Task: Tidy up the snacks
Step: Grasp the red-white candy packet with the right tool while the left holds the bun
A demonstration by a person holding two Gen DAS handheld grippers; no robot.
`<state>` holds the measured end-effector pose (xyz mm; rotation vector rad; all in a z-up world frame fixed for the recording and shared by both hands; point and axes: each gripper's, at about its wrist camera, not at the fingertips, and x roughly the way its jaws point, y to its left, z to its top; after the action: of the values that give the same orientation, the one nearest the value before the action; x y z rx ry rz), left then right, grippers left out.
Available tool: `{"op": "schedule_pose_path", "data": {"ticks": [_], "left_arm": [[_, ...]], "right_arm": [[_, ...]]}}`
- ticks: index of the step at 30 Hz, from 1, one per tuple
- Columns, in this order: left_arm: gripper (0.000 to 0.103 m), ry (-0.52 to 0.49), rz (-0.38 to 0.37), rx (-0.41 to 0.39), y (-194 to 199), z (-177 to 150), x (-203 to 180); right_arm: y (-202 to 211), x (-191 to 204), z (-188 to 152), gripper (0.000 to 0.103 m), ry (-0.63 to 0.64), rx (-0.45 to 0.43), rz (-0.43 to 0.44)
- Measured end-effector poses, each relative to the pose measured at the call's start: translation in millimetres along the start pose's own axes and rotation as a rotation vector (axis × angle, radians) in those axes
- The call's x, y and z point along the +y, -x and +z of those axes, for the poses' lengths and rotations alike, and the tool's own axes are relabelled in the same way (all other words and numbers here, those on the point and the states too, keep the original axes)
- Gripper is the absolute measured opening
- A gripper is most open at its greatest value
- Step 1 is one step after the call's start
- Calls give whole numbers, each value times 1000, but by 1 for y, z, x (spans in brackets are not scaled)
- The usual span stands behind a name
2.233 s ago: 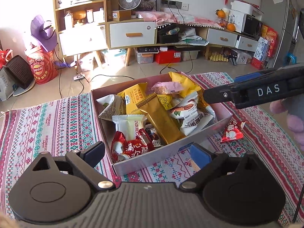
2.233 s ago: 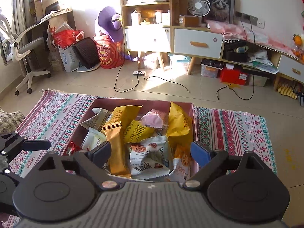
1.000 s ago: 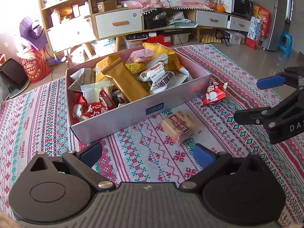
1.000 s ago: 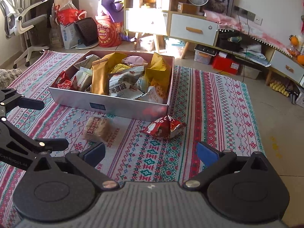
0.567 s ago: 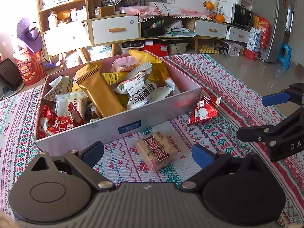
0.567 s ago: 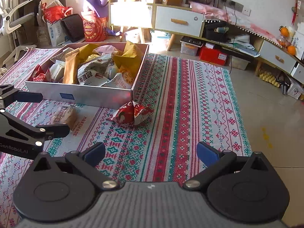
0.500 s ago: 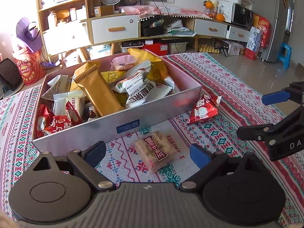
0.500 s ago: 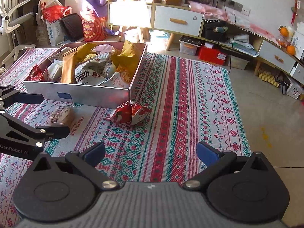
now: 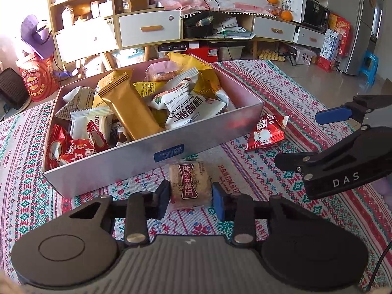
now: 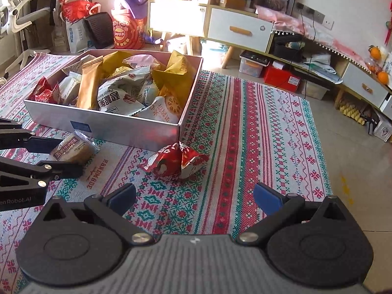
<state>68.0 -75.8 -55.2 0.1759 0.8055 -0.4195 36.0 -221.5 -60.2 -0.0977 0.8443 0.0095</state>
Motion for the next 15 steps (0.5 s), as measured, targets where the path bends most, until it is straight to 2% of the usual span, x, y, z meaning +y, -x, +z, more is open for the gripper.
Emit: {"op": "schedule_pose_path", "data": {"ticks": [9,15], "left_arm": [[42,28,13,39,9,-3,12],[42,29,21,58,17,-8,18]], "right_arm": [[-15,14,8,99,32,2,-7],[-21,15,12,91,27,-5,-13]]}}
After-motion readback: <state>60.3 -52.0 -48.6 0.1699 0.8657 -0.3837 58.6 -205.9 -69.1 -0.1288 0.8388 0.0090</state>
